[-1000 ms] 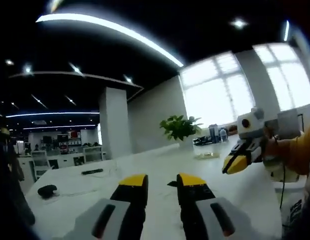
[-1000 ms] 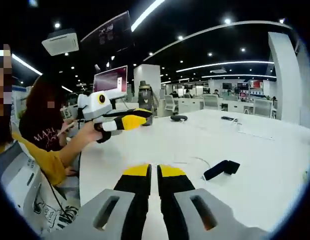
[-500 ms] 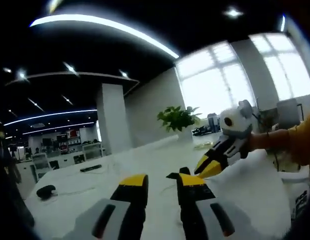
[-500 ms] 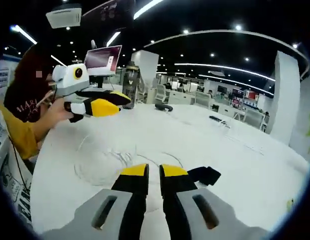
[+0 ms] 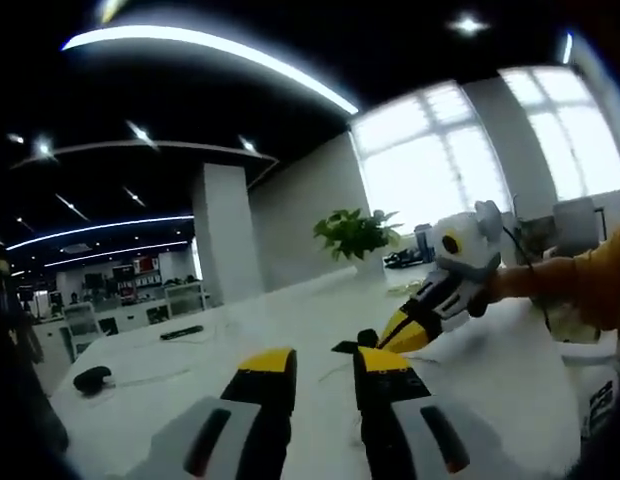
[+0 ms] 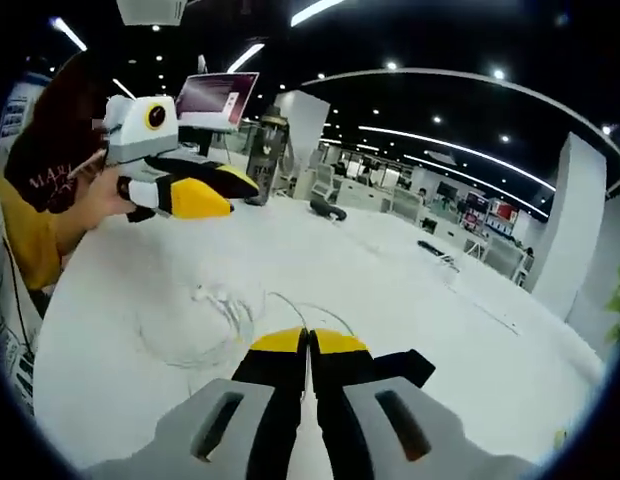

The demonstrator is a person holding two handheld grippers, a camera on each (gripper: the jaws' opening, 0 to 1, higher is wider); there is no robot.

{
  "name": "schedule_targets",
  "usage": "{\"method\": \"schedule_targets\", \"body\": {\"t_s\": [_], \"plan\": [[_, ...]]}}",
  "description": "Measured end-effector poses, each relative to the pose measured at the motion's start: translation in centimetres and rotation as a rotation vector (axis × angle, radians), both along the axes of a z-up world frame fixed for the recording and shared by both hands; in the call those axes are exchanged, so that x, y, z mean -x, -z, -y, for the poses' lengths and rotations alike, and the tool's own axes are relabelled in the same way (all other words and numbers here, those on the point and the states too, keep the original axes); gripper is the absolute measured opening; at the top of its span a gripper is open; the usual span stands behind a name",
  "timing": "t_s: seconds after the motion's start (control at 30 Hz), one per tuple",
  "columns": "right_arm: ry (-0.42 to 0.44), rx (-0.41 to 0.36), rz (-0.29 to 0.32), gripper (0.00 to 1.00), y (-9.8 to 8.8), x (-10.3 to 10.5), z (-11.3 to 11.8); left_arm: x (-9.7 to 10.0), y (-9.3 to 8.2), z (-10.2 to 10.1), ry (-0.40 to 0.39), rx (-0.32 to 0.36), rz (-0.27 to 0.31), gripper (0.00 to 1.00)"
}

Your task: Peel open the Velcro strap on the desktop, arrange the wired earphones neatly onto it, and close the Velcro strap to secure them.

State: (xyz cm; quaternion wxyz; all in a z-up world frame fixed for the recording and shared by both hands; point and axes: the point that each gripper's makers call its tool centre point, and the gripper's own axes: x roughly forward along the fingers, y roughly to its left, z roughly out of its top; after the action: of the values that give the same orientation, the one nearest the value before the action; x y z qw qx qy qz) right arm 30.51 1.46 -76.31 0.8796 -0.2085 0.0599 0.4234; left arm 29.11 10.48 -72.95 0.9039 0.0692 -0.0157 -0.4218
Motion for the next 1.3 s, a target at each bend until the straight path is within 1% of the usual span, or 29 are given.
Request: {"method": "schedule_targets", "body": {"t_s": [0.1, 0.17, 0.2, 0.27, 0.37, 0.47, 0.57, 0.63, 0.67, 0.73, 0.77, 0.87, 0.97, 1.1, 1.17, 1.2, 1.3], "plan": [[0.028, -0.047, 0.063, 0.04, -2.8, 0.0, 0.2, -0.2, 0.1, -0.4, -0.023, -0.007, 0.000, 0.27], [0.053, -0.096, 0.108, 0.04, -5.2, 0.0, 0.4, -0.2, 0.3, -0.4, -0.026, -0.014, -0.006, 0.27], [0.058, -0.112, 0.123, 0.04, -6.0, 0.0, 0.5, -0.2, 0.4, -0.4, -0.025, -0.016, -0.011, 0.27], [0.081, -0.173, 0.184, 0.04, -9.4, 0.0, 0.8, -0.1, 0.6, -0.2, -0.017, -0.023, -0.017, 0.27], [0.098, -0.262, 0.239, 0.04, -13.8, 0.1, 1.0, 0.0, 0.8, 0.0, -0.012, -0.033, -0.013, 0.27], [0.108, -0.303, 0.300, 0.04, -17.4, 0.1, 1.2, 0.0, 0.7, 0.0, -0.010, -0.030, -0.013, 0.27], [0.111, -0.312, 0.341, 0.04, -19.6, 0.3, 0.9, 0.0, 0.8, 0.0, -0.011, -0.033, -0.014, 0.27], [0.096, -0.336, 0.328, 0.03, -20.1, 0.7, 0.4, 0.1, 0.8, 0.0, -0.010, -0.036, -0.015, 0.27], [0.066, -0.366, 0.287, 0.03, -20.1, 1.4, -0.3, 0.1, 0.9, 0.0, -0.009, -0.036, -0.016, 0.27], [0.040, -0.364, 0.271, 0.03, -19.5, 2.2, -0.8, 0.1, 0.9, 0.0, -0.009, -0.039, -0.014, 0.27], [0.034, -0.354, 0.258, 0.03, -18.8, 2.7, -1.0, 0.2, 0.9, -0.1, -0.010, -0.040, -0.014, 0.27], [0.011, -0.320, 0.193, 0.03, -15.8, 4.1, -1.6, 0.1, 0.9, -0.3, -0.019, -0.038, -0.016, 0.27], [-0.002, -0.284, 0.160, 0.03, -13.1, 5.3, -1.5, 0.0, 0.7, -0.4, -0.028, -0.029, -0.013, 0.26], [-0.030, -0.248, 0.126, 0.03, -10.5, 6.6, -1.5, -0.2, 0.4, -0.7, -0.041, -0.010, -0.009, 0.26], [-0.041, -0.214, 0.104, 0.03, -8.9, 7.3, -1.7, -0.3, 0.3, -0.8, -0.044, -0.003, -0.009, 0.26], [-0.045, -0.211, 0.097, 0.03, -8.5, 7.5, -1.8, -0.4, 0.2, -0.9, -0.045, 0.002, -0.008, 0.26], [-0.074, -0.184, 0.009, 0.03, -5.5, 8.2, -2.6, -0.5, -0.1, -1.0, -0.051, 0.012, -0.002, 0.26]]}}
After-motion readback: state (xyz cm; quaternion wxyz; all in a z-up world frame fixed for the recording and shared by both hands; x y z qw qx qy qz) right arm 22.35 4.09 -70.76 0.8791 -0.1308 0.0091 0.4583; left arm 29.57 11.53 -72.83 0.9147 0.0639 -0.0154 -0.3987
